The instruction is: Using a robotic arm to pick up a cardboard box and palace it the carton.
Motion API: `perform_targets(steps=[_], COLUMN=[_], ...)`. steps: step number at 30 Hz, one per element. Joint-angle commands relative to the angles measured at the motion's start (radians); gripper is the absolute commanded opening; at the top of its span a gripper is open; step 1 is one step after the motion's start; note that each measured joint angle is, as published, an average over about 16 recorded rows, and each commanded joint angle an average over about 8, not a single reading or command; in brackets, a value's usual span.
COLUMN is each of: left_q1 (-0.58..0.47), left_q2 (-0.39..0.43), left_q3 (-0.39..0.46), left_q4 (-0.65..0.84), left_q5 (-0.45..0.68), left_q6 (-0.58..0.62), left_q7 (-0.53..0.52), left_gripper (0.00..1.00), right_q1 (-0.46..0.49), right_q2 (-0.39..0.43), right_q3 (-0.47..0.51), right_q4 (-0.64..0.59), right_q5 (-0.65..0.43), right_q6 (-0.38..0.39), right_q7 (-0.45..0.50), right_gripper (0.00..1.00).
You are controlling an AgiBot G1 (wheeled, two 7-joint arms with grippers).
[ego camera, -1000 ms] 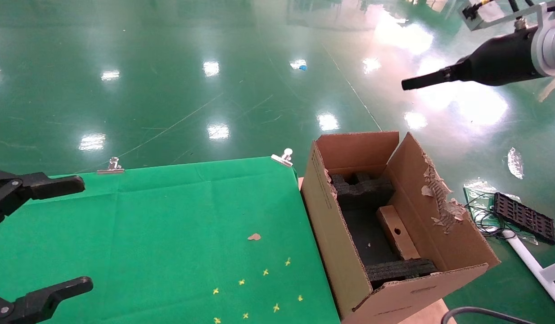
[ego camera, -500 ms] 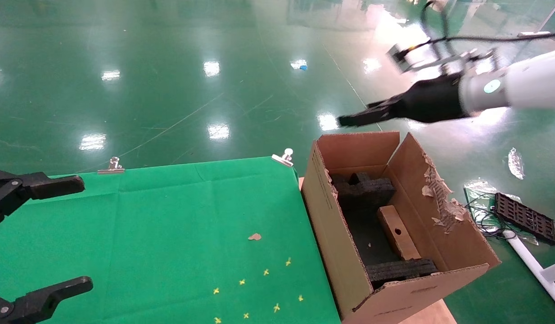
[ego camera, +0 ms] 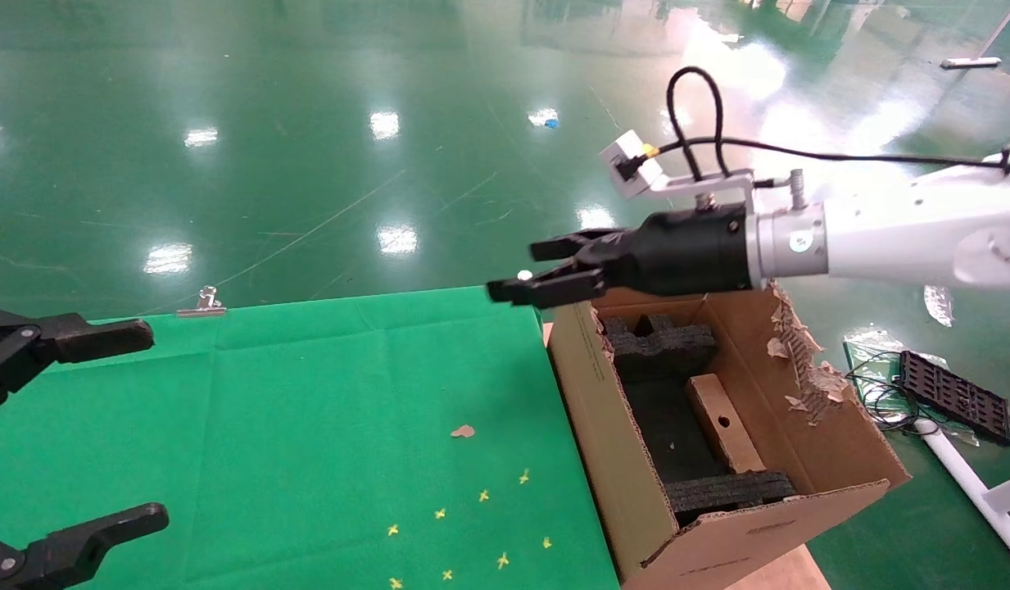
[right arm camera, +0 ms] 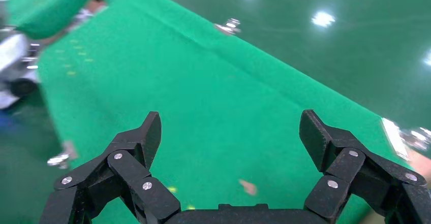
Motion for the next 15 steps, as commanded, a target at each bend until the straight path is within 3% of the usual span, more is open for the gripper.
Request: perform_targets(steps=[1, 15], left_q1=[0.000, 0.000], left_q2=[0.000, 0.000], left_q3=[0.000, 0.001], left_q4=[0.000, 0.000], left_q5=[0.000, -0.001], left_q6=[0.000, 0.000], left_q7=[0.000, 0.000], left_gripper=[1.00, 1.00], right_q1=[-0.040, -0.312], right_q2=[0.007, 0.056], right_q3=[0.054, 0.428], right_q4=[0.043, 0.336], right_q5=[0.002, 0.017], right_q6=[-0.011, -0.084], right_q7=[-0.012, -0.091], right_gripper=[1.00, 1.00])
